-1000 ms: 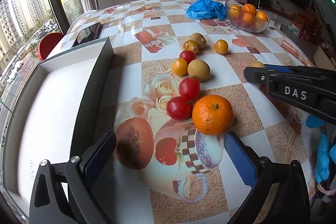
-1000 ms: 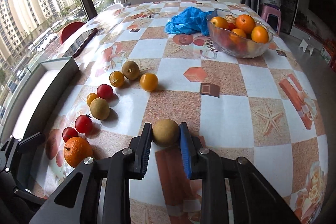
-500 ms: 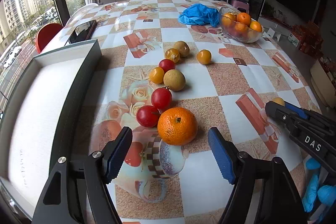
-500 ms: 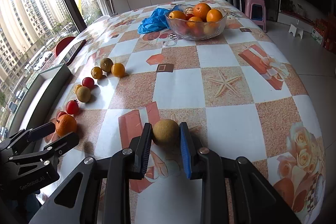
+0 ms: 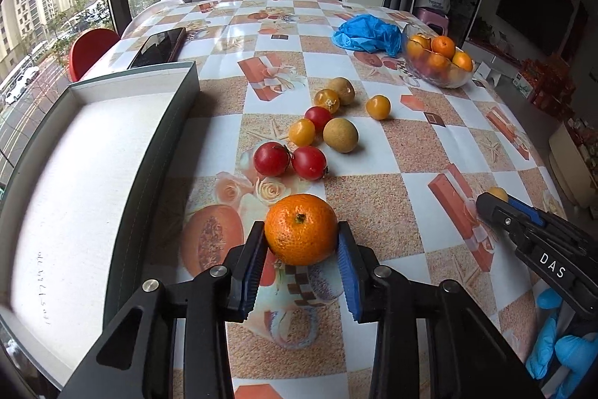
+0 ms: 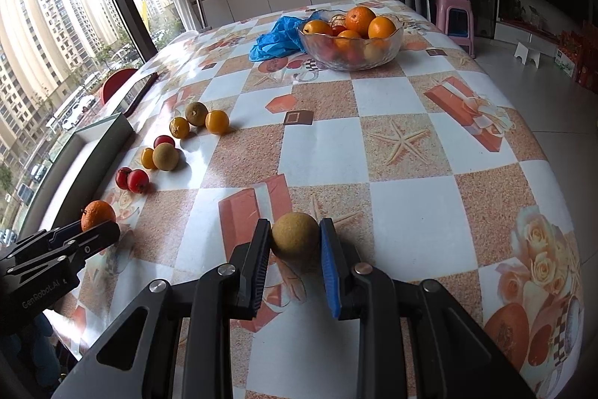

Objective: Organize fruits
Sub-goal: 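Carry the kiwi and tangerine in both tools over the white tray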

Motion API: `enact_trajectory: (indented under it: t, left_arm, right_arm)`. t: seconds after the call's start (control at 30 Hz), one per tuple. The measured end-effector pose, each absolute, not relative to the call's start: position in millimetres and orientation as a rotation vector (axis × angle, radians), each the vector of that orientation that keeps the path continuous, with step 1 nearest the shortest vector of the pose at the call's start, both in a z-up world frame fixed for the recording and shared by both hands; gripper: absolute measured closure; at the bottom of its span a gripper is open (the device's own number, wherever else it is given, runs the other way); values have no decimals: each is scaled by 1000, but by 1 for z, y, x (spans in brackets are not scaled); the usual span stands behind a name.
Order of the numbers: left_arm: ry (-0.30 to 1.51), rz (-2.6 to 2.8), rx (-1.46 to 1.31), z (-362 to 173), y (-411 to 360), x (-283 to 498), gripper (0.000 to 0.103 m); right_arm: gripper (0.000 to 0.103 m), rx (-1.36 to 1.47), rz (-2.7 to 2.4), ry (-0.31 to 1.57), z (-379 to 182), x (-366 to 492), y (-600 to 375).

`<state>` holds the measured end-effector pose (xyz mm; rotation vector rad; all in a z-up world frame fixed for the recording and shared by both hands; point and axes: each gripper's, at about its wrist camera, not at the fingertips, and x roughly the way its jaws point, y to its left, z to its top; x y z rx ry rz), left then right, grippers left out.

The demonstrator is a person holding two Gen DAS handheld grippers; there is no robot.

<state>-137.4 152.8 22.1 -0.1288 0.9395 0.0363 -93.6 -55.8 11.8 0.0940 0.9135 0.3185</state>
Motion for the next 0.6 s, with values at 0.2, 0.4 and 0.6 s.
enact_trajectory:
  t: [0.2,0.4,0.6]
  left_arm:
    - [886,41,-114,39,163,-149,65]
    - [849,83,-143,51,193,-161,65]
    - [820,144,-173,57,232,-174,65]
  right_arm:
    - [74,66,335,909,23,-98,-42]
    - [74,20,384,895,36,-102,-12]
    - [74,-35,450,882,50,-109,31]
